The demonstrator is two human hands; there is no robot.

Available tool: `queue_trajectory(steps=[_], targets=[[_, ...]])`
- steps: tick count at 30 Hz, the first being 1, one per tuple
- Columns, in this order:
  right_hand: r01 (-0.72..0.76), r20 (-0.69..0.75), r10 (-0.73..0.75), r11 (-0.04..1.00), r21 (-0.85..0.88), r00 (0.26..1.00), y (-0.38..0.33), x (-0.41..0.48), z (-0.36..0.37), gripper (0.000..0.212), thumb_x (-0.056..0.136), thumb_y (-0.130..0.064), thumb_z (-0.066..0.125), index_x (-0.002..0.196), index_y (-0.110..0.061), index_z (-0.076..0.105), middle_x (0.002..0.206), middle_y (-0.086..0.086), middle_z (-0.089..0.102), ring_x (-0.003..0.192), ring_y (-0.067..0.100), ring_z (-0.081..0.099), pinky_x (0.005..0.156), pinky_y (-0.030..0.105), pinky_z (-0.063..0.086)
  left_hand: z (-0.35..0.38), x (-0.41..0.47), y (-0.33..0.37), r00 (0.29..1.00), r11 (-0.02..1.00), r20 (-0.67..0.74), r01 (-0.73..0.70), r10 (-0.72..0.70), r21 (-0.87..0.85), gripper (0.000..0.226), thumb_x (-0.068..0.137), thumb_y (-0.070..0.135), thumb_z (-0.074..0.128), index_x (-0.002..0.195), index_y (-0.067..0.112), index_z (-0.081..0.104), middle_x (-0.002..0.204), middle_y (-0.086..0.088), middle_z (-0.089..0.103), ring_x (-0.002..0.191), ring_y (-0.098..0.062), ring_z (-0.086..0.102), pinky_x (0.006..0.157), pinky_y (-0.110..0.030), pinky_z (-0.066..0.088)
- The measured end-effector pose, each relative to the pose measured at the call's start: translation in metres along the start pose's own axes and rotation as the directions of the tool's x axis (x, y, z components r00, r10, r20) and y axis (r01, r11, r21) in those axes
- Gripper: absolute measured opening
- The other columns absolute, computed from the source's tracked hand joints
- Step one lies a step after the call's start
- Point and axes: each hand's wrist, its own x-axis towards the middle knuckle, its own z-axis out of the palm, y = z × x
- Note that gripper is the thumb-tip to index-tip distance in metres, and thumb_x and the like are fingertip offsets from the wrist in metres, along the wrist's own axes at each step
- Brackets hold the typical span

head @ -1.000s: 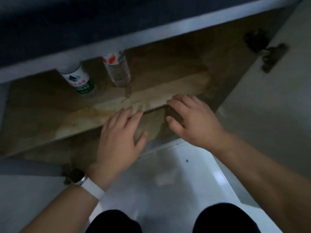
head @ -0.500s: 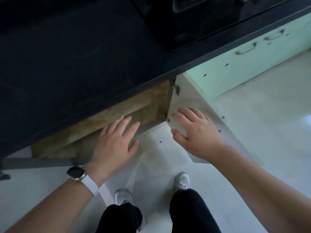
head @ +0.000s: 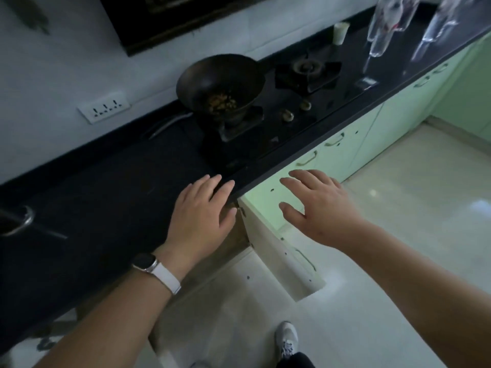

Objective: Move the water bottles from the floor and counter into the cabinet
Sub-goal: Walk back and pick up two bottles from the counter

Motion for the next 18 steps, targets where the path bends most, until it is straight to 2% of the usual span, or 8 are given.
queue_trajectory(steps=[5, 18], targets=[[-0.043, -0.071, 0.040, 0.998, -0.052, 0.997, 0.022, -0.008, -0.061, 0.072, 0.089, -0.063, 0.014, 0.146, -0.029, 0.041, 0.150, -0.002, 0.044, 0.140, 0.027, 0.036, 0.113, 0.046, 0.030, -0.043, 0.033, 0.032, 0.992, 0.997, -0.105, -0.074, 0.074, -0.004, 0.054, 0.096, 0.042, 0.048, 0.145, 0.017, 0.052, 0.148, -0.012, 0.052, 0.141, -0.032, 0.041, 0.112, -0.053, 0.037], [-0.197, -0.300, 0.128, 0.957, -0.213, 0.945, 0.027, -0.047, -0.138, 0.058, 0.092, -0.056, 0.035, 0.137, -0.024, 0.053, 0.137, -0.001, 0.056, 0.128, 0.027, 0.049, 0.104, 0.045, 0.041, -0.092, 0.073, 0.063, 0.888, 0.926, -0.276, -0.377, 0.368, 0.022, 0.051, 0.095, 0.041, 0.049, 0.139, 0.017, 0.057, 0.141, -0.013, 0.056, 0.135, -0.034, 0.047, 0.106, -0.056, 0.043]])
